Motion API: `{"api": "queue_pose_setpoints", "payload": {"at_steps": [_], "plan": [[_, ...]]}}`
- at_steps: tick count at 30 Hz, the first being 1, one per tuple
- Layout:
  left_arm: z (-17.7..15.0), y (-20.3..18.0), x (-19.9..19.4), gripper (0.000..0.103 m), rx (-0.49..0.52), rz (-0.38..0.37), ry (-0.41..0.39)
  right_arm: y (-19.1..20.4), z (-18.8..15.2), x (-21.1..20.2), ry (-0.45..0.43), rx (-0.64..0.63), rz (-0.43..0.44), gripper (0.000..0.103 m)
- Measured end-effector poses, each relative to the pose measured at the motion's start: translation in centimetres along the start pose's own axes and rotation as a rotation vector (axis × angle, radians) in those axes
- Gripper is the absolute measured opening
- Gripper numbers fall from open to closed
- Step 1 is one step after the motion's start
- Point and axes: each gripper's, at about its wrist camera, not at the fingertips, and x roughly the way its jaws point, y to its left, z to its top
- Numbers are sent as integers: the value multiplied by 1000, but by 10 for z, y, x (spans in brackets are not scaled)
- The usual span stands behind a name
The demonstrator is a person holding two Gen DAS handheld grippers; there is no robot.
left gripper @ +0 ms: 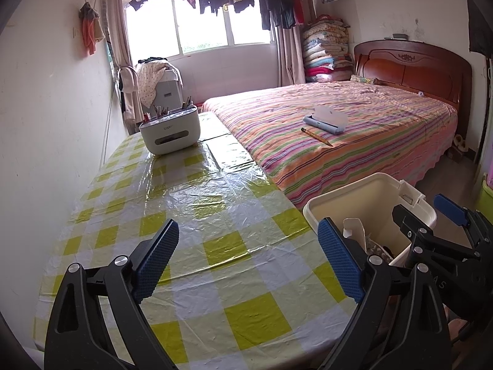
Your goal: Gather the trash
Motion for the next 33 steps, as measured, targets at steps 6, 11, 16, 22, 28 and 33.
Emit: {"api": "queue_pose_setpoints", "payload": {"at_steps": [6,11,16,22,28,33], "plan": [[0,1,-3,90,-8,-1,-18,0,-1,1,0,-1,0,79],[1,3,-7,90,-21,-2,-36,1,-1,0,0,-3,-1,79],[1,5,-12,90,-33,2,-58,1,-1,0,-1,-2,0,79],[2,8,-18,90,-47,5,-90,0,0,0,2,-2,1,79],[4,9,-23,91,-46,1,-112,0,0,0,2,-2,1,79],[4,3,-24,92,-12,-10,-124,0,0,0,1,-3,1,79]]}}
